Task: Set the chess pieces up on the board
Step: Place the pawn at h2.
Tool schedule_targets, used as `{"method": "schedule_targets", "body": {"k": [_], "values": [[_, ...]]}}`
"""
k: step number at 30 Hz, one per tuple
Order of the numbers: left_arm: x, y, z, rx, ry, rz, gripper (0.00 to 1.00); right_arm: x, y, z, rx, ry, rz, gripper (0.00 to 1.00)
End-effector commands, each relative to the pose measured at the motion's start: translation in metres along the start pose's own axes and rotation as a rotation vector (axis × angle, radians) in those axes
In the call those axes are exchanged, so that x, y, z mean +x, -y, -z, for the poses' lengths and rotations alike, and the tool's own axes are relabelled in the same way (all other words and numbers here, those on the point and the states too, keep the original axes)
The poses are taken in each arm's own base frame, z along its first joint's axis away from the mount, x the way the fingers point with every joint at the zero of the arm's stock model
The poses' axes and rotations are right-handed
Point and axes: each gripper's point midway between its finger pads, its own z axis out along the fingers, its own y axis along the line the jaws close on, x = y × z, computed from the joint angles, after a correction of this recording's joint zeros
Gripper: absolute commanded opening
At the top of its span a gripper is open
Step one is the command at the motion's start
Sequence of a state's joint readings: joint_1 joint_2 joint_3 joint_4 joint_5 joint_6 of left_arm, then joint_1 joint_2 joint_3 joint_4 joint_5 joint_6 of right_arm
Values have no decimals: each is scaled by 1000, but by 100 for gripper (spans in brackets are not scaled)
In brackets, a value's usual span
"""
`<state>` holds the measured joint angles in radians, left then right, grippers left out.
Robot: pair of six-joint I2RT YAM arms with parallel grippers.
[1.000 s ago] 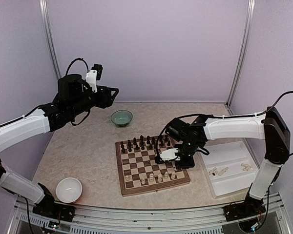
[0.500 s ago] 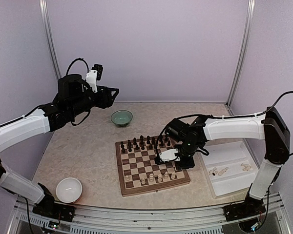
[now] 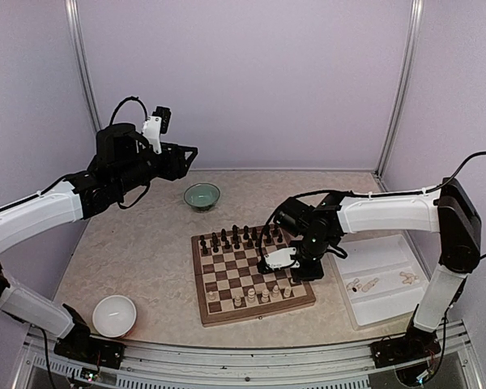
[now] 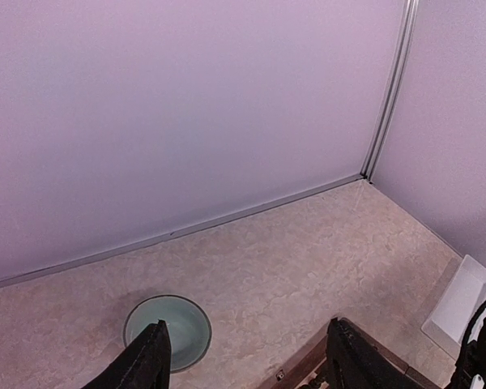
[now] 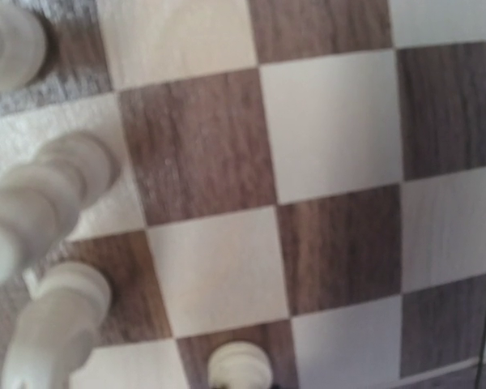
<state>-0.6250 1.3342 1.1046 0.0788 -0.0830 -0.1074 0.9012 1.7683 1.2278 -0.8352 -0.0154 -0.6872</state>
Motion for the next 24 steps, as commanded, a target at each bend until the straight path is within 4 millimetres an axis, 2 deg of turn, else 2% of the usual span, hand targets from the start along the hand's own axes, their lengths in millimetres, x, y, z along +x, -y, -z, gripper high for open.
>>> {"method": "schedule_targets", "body": {"k": [1, 5, 8, 13, 17, 20, 24], "values": [[-10, 3, 0, 13, 19, 10, 66, 3, -9, 7, -5, -9, 15, 8], [-9, 3, -1, 13, 17, 9, 65, 5, -10, 5, -8, -15, 14, 9], [-9, 4, -1, 15, 15, 9, 66, 4, -9, 5, -3, -11, 12, 17], [-8, 3, -2, 13, 10, 8, 65, -2, -4, 16, 22, 16, 9, 26], [-7, 4, -3, 14, 7, 9, 66, 2, -3, 33, 38, 39, 0, 31], [-7, 6, -4, 25, 3, 9, 66, 18, 6, 52, 60, 85, -65, 33], [-3, 11, -7, 50, -12, 14, 66, 63, 22, 79, 114, 147, -210, 34]]}}
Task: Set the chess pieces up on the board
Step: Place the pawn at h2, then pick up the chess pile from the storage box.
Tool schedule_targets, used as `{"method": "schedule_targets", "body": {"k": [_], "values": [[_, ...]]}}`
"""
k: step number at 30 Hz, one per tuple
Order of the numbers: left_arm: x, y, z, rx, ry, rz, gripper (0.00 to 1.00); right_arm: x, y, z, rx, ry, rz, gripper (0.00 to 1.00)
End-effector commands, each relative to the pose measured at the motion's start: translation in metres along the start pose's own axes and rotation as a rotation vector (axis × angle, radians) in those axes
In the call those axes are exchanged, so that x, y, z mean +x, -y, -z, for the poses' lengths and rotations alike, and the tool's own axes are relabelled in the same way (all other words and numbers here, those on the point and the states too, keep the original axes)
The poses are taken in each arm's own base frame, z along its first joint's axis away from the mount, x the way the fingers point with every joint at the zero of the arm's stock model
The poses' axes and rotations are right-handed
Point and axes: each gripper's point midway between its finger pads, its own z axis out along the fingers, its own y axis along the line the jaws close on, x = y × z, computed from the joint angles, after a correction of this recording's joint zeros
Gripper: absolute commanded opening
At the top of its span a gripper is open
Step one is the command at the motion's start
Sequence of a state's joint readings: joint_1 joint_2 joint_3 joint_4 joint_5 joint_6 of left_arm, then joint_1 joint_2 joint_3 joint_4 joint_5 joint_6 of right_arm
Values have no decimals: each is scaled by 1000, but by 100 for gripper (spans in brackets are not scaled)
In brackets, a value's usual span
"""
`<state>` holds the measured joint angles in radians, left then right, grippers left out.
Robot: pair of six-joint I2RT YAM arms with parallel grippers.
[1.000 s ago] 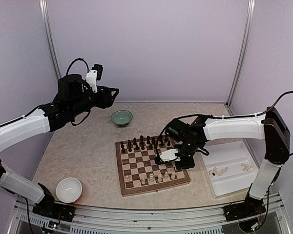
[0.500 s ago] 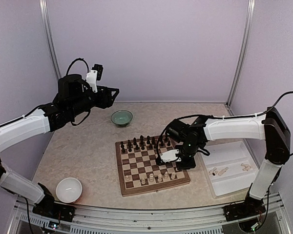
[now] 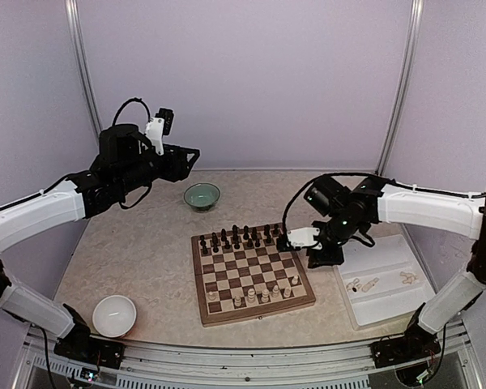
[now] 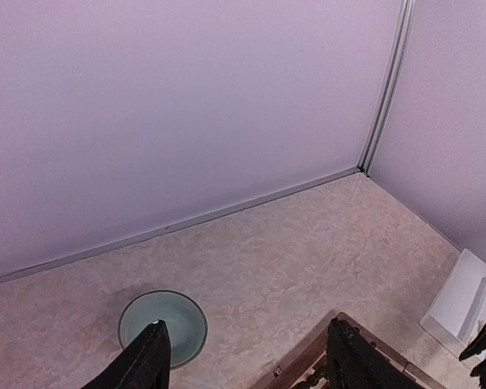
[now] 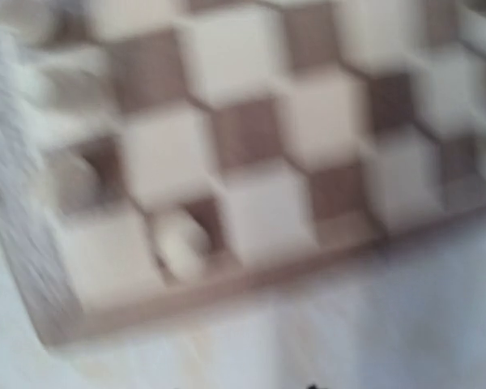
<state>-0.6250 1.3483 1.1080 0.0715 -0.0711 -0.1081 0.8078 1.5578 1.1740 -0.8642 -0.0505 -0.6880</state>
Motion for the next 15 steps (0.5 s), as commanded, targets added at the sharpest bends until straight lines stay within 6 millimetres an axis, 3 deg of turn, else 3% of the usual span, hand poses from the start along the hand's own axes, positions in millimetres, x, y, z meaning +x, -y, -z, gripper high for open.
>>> {"method": "schedule_targets", "body": {"k": [1, 4, 8, 11, 15], "values": [[-9, 11, -3, 50, 6, 16, 66, 50, 15, 32, 47, 45, -153, 32], [-5, 15, -7, 70, -8, 21, 65, 91, 7, 38, 74, 26, -207, 26], [1, 25, -10, 121, -30, 24, 63, 140, -16, 30, 82, -49, -216, 21], [5, 30, -13, 150, -46, 25, 61, 164, -29, 21, 57, -101, -216, 20], [10, 35, -16, 170, -65, 24, 60, 183, -33, 11, 35, -140, -218, 19]]}}
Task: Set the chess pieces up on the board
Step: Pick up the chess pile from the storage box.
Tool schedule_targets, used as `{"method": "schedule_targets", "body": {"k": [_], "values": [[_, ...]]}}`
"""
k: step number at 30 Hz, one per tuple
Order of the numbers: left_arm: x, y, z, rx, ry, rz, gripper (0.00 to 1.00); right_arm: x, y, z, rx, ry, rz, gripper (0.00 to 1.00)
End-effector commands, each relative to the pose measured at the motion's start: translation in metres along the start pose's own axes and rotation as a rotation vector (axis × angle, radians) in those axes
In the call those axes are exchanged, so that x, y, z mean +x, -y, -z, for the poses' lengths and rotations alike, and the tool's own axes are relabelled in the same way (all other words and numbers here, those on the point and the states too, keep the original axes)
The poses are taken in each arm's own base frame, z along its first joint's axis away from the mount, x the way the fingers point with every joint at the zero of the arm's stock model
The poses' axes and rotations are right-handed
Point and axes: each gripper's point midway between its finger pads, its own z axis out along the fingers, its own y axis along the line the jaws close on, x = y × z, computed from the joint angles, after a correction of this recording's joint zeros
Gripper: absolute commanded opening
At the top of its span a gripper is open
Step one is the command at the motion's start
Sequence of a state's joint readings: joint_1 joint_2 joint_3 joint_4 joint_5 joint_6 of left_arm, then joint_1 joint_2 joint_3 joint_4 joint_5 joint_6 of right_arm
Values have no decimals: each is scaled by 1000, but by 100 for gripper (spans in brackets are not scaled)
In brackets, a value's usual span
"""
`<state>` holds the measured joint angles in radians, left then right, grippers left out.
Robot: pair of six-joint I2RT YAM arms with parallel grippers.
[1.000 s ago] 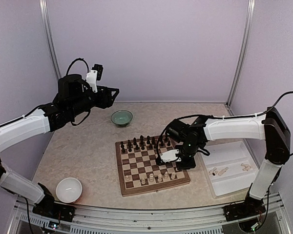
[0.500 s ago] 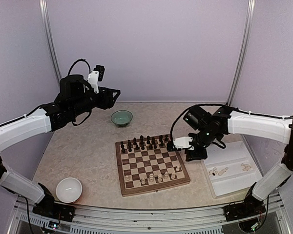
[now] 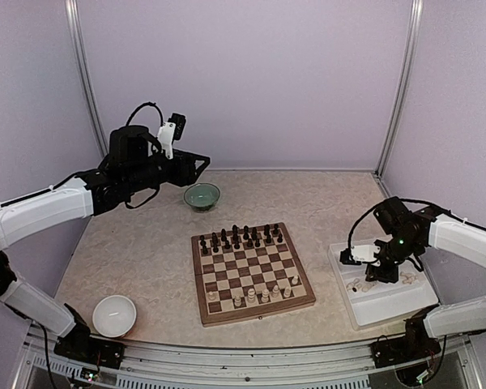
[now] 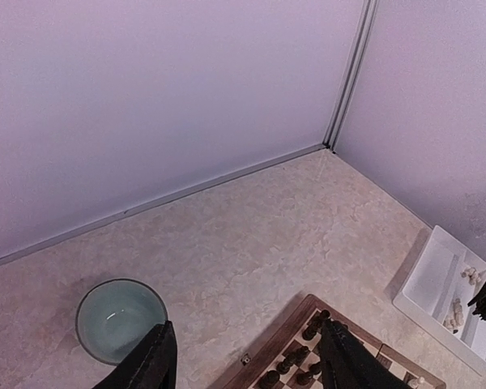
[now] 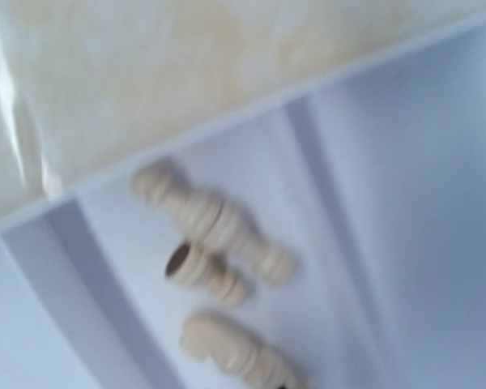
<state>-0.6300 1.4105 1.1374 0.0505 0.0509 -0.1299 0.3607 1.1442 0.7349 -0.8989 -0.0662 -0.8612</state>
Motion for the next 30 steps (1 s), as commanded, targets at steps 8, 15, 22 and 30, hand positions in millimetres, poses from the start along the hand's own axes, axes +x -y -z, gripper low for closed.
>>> {"method": "schedule_targets", "body": {"k": [8, 15, 22, 30], "values": [[-2, 20, -6, 55, -16, -23, 60, 37, 7, -25, -28, -109, 64, 27], [-2, 22, -6, 59, -19, -30, 61, 53, 3, -42, -28, -170, 102, 35], [0, 25, -7, 68, -25, -31, 61, 57, 4, -52, -35, -179, 98, 36], [3, 30, -8, 82, -31, -34, 61, 62, -1, -52, -68, -179, 86, 15]]}}
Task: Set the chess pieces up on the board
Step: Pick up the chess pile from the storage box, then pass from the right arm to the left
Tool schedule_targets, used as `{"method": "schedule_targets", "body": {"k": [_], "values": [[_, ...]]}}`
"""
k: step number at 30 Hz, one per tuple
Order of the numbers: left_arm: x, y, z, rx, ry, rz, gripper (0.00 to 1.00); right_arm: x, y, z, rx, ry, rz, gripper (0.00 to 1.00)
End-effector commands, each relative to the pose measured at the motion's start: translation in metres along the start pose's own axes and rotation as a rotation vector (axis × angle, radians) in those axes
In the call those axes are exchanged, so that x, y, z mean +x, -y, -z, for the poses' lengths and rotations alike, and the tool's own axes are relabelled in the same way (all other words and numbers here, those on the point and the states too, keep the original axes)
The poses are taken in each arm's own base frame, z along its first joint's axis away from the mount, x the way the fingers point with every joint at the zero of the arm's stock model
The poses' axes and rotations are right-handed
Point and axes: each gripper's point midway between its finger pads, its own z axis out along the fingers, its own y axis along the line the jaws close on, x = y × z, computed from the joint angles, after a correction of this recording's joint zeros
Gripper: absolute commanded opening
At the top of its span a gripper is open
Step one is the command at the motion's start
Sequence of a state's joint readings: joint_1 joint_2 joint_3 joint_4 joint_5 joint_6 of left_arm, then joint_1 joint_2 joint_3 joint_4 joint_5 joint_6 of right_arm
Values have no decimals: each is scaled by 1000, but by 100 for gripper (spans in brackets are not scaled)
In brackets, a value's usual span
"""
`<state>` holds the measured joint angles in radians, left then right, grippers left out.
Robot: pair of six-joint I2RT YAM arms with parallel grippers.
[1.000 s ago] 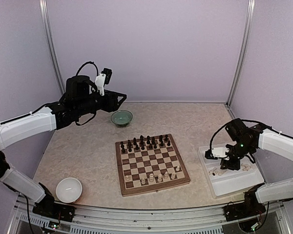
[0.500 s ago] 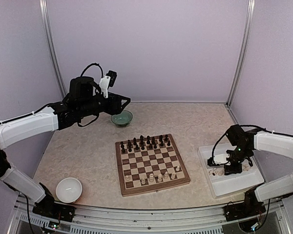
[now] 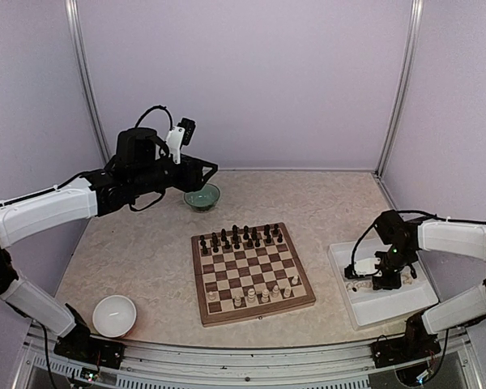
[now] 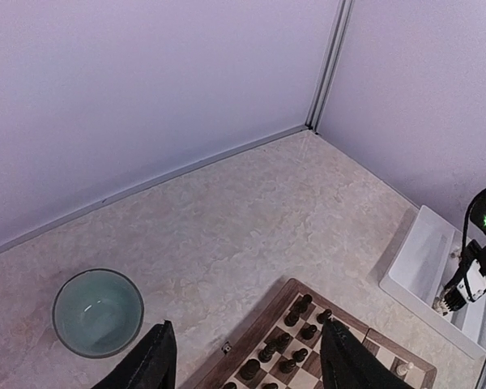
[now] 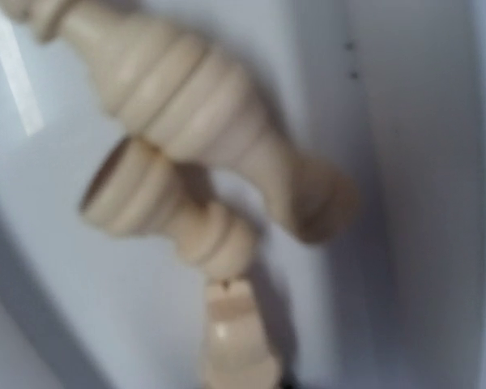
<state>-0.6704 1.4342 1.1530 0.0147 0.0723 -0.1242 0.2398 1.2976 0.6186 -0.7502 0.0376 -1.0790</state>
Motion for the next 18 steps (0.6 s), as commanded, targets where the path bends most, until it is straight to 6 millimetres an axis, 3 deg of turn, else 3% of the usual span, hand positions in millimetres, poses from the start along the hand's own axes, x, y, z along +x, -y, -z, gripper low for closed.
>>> {"method": "schedule_targets", "body": {"k": [1, 5, 10, 13, 18], "values": [[-11, 10, -3, 34, 19, -23, 61, 7, -7, -2, -29, -4, -10, 14], [-7, 21, -5, 70, 10, -32, 61, 4, -5, 18, -2, 31, -12, 8], [4, 49, -11, 128, -11, -70, 60, -20, -2, 56, 21, 185, -36, 6], [13, 78, -16, 189, -27, -85, 61, -41, 3, 80, 24, 308, -64, 6], [27, 143, -21, 357, -37, -52, 61, -92, 13, 130, -50, 591, -129, 6]]}}
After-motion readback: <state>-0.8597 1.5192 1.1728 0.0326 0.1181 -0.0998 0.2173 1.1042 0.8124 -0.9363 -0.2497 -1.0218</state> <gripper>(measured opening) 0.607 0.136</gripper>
